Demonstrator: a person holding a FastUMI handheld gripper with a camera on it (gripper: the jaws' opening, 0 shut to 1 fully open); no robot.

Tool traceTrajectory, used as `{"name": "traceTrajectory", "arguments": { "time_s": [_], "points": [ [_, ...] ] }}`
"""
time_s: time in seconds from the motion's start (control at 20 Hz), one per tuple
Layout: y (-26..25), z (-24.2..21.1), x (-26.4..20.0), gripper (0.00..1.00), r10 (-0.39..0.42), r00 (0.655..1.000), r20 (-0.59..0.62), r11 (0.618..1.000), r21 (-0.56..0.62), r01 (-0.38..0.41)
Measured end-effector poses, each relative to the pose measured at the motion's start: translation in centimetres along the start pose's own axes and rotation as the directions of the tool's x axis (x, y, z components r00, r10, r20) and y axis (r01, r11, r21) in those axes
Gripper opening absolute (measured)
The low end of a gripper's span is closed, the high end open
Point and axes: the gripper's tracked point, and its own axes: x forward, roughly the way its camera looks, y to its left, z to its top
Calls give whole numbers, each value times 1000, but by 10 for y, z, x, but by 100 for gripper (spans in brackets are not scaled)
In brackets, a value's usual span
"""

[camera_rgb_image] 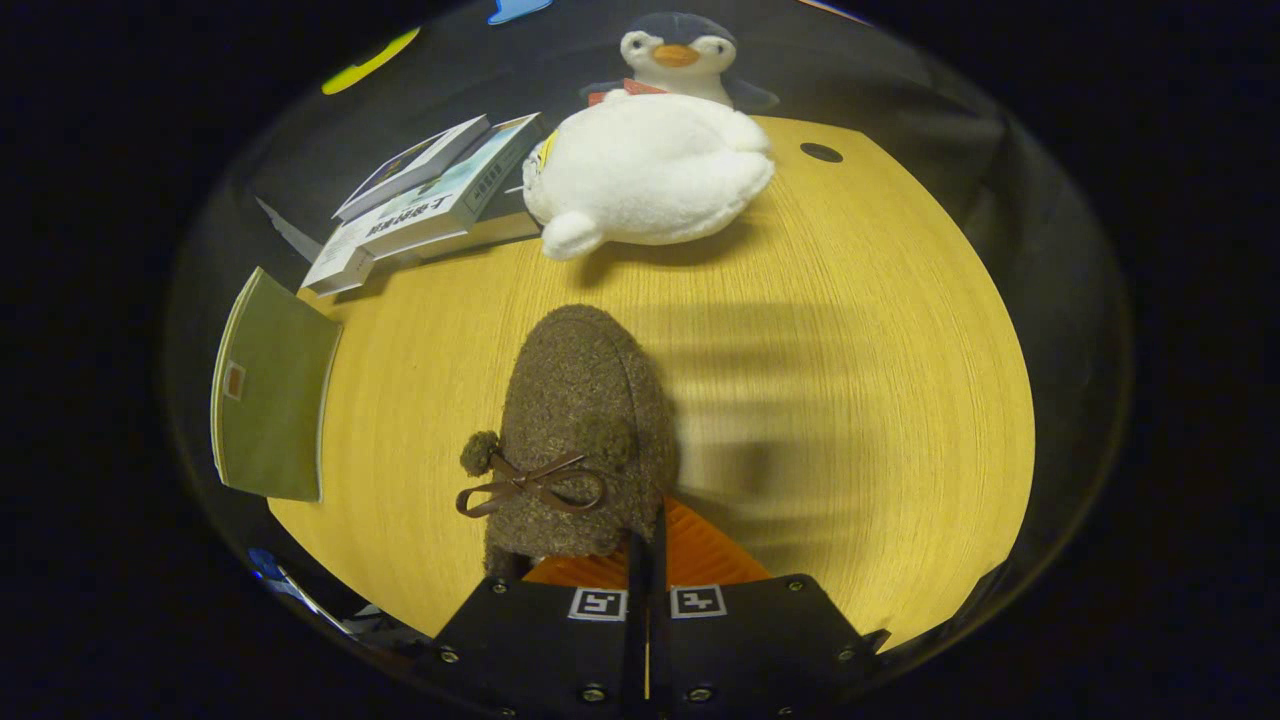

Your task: Open the storage box then place both shoes into the box .Put the left shoe in first, then the right shoe, with the right side of both shoes facing outward in a uniform manner.

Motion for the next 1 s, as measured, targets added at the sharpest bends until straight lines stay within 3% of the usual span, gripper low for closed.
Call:
{"name": "traceTrajectory", "arguments": {
  "time_s": [0.3, 0.6, 1.0],
  "points": [
    [36, 23, -33, 2, 35, 999, 39, 999, -15, -34],
    [83, 49, -63, 2, 52, 995, 88, 993, -109, -42],
    [172, 80, -93, 2, 116, 987, 115, 974, -209, -90]
  ]
}}
